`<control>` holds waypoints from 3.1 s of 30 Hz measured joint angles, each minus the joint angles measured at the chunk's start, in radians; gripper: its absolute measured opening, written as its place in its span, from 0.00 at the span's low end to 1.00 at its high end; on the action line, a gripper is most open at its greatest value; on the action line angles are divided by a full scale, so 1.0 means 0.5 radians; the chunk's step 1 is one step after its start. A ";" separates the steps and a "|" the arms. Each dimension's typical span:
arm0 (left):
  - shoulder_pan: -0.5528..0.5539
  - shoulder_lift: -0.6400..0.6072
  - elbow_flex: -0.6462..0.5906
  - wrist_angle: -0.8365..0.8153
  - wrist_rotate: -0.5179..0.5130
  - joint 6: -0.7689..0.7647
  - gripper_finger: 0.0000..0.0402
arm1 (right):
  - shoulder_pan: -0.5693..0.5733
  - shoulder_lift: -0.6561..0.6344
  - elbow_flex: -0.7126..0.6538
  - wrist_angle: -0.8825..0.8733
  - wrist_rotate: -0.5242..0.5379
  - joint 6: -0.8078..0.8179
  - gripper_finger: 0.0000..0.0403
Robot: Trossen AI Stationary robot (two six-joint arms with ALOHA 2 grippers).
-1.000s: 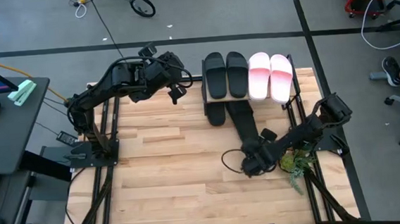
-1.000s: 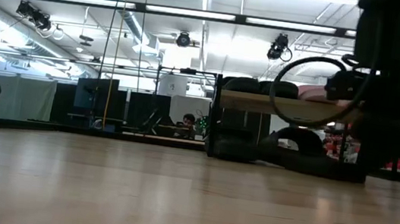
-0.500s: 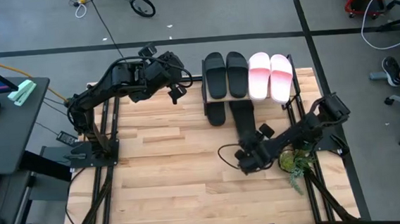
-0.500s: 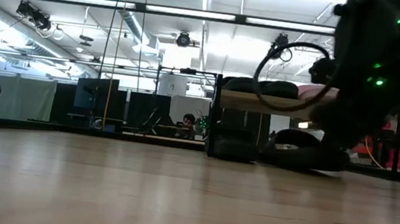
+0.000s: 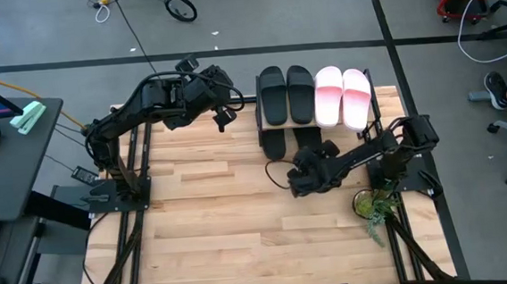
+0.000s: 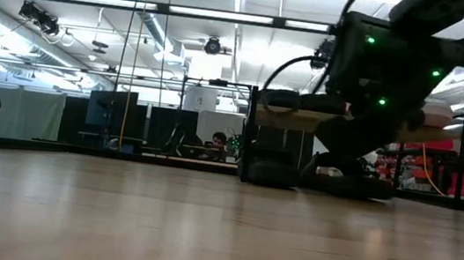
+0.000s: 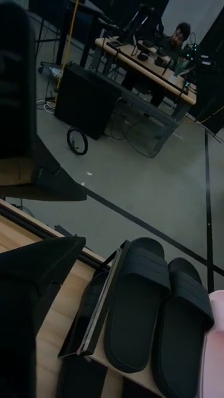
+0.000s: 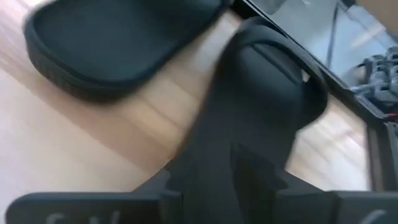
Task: Pick and place slides into the shelf
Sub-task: Put the black slide under the shelf, then return to Home Position
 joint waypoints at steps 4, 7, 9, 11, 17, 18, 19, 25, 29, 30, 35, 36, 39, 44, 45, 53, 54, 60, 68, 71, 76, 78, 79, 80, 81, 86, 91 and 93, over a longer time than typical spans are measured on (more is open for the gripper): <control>0.000 0.000 0.000 -0.002 0.000 0.001 0.27 | -0.022 0.000 0.002 0.216 -0.026 -0.201 0.20; -0.001 0.000 0.000 -0.025 0.000 0.001 0.27 | 0.028 0.000 0.064 0.163 -0.146 -0.221 0.10; -0.001 0.000 0.000 -0.055 0.001 0.000 0.27 | 0.097 0.000 0.150 0.063 -0.293 -0.165 0.03; 0.000 0.000 0.001 -0.075 0.001 0.000 0.27 | 0.196 0.000 0.238 -0.037 -0.422 -0.086 0.03; 0.000 0.000 0.001 -0.093 0.002 -0.049 0.27 | 0.461 -0.002 0.352 -0.309 -0.560 0.294 0.01; -0.001 0.000 0.000 -0.093 0.002 -0.050 0.27 | 0.486 -0.002 0.328 -0.333 -0.559 0.415 0.01; -0.001 0.000 0.000 -0.093 0.002 -0.050 0.27 | 0.507 -0.002 0.293 -0.351 -0.557 0.532 0.01; -0.001 0.000 0.001 -0.093 0.002 -0.049 0.27 | 0.504 -0.002 0.016 -0.362 -0.525 0.972 0.01; -0.001 -0.001 0.001 -0.092 0.002 -0.050 0.27 | 0.395 -0.002 -0.080 -0.344 -0.517 0.976 0.01; -0.001 0.000 0.001 -0.092 0.002 -0.050 0.27 | 0.363 -0.002 -0.092 -0.336 -0.517 0.952 0.01; -0.001 0.000 0.001 -0.091 0.002 -0.050 0.27 | 0.194 -0.002 -0.143 -0.158 -0.517 0.693 0.00; -0.001 -0.001 0.001 -0.091 0.002 -0.050 0.27 | 0.157 -0.002 -0.147 -0.113 -0.517 0.612 0.00; -0.001 0.000 0.001 -0.091 0.002 -0.050 0.27 | 0.035 -0.002 -0.149 -0.043 -0.525 0.442 0.00; -0.001 0.000 0.001 -0.091 0.002 -0.049 0.27 | -0.148 -0.002 -0.151 0.047 -0.548 0.211 0.00; -0.001 0.000 0.001 -0.091 0.002 -0.049 0.27 | -0.171 -0.002 -0.151 0.085 -0.561 0.149 0.00; -0.003 -0.001 0.001 -0.091 0.002 -0.050 0.27 | -0.104 -0.001 -0.059 0.227 -0.650 0.013 0.01; -0.003 -0.001 0.001 -0.096 0.002 -0.050 0.27 | -0.049 -0.001 -0.017 0.220 -0.649 0.017 0.01; -0.003 -0.001 0.001 -0.186 0.002 -0.048 0.27 | 0.288 -0.091 0.351 -0.084 -0.659 -0.054 0.03; 0.009 -0.205 0.016 -0.158 -0.004 -0.097 0.27 | 0.648 -0.391 0.753 -0.212 -0.677 -0.624 0.03; 0.009 -0.362 0.018 -0.213 0.069 -0.116 0.27 | 0.766 -0.613 0.802 -0.245 -0.535 -0.733 0.03; 0.009 -0.712 0.015 -0.416 0.449 -0.321 0.27 | 0.954 -1.125 0.774 -0.297 -0.198 -0.765 0.04; 0.009 -0.860 0.002 -0.399 0.591 -0.363 0.27 | 1.016 -1.294 0.741 -0.288 -0.138 -0.797 0.03; 0.009 -0.935 -0.024 -0.406 0.677 -0.365 0.27 | 1.042 -1.366 0.717 -0.281 -0.121 -0.840 0.03; 0.008 -1.000 -0.053 -0.391 0.769 -0.370 0.27 | 1.065 -1.432 0.677 -0.246 -0.104 -0.899 0.03; 0.008 -1.068 -0.087 -0.376 0.873 -0.375 0.27 | 1.083 -1.495 0.623 -0.190 -0.089 -0.957 0.03; -0.029 -1.399 -0.510 -0.211 1.556 -0.379 0.27 | 1.125 -1.795 0.171 0.245 -0.125 -1.117 0.04; -0.127 -1.761 -1.282 0.430 1.827 -0.401 0.27 | 1.149 -2.069 -0.435 0.889 -0.149 -1.178 0.04; -0.149 -1.902 -1.619 0.710 1.826 -0.395 0.27 | 1.149 -2.133 -0.651 1.195 -0.164 -1.226 0.03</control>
